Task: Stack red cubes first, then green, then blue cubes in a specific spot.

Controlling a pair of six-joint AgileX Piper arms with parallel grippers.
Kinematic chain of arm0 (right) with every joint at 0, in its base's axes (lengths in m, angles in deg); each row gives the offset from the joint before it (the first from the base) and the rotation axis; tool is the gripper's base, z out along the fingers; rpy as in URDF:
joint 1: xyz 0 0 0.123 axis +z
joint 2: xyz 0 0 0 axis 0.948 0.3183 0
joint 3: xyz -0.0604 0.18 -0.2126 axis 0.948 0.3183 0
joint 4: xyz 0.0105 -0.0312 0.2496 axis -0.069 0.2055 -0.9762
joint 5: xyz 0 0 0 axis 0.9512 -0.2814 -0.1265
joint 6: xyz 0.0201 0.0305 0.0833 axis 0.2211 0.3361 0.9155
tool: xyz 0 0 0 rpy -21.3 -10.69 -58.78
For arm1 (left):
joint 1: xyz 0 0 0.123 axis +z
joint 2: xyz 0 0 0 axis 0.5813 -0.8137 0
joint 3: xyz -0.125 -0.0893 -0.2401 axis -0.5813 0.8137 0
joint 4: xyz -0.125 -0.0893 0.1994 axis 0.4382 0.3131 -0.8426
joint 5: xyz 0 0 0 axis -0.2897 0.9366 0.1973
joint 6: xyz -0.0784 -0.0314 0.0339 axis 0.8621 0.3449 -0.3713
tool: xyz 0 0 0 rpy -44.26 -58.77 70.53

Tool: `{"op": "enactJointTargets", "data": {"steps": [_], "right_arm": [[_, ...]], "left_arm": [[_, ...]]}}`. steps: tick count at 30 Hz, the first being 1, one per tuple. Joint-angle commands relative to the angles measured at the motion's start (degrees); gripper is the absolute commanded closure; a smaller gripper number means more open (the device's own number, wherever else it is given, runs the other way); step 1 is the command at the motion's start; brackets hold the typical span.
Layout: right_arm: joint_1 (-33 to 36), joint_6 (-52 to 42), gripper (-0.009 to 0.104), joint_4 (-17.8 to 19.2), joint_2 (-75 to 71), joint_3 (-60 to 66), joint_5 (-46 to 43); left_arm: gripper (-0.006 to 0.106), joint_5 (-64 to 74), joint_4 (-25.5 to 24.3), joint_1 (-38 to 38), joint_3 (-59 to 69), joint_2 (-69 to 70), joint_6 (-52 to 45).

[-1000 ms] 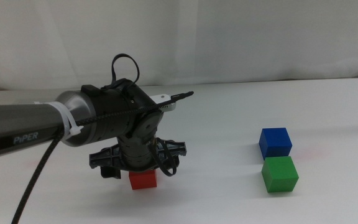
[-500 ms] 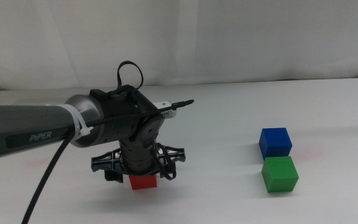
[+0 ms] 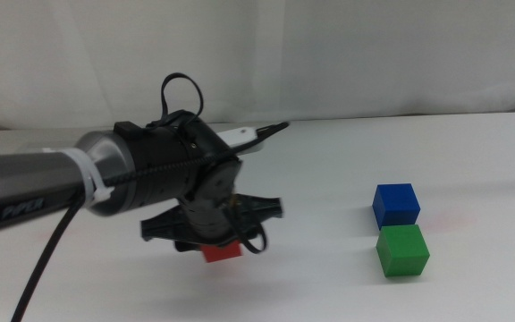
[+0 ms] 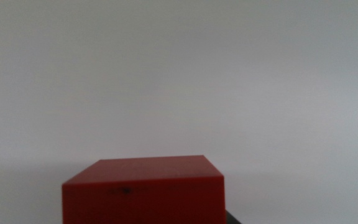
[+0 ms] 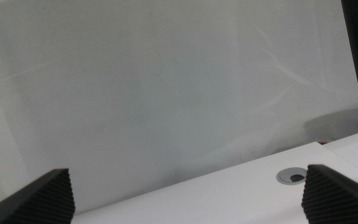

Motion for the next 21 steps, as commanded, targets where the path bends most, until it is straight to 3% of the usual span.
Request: {"op": "enactJointTargets", "data": {"steps": [1, 5, 10, 21], "right_arm": [[0.0, -0.3, -0.008, 0.0, 0.1, 0.9, -0.1], [0.0, -0.3, -0.008, 0.0, 0.1, 0.9, -0.1], [0.0, -0.3, -0.008, 0.0, 0.1, 0.9, -0.1], [0.0, -0.3, -0.008, 0.0, 0.1, 0.9, -0.1]], "left_arm": [[0.103, 0.0, 0.7, -3.3, -0.3, 1.7, 3.8], [0.103, 0.0, -2.0, -10.0, -0.3, 2.0, 8.7], [0.103, 0.0, -10.1, -17.3, -0.3, 2.0, 19.7], [0.103, 0.5, -4.1, -18.2, -0.3, -1.9, 20.0]]}}
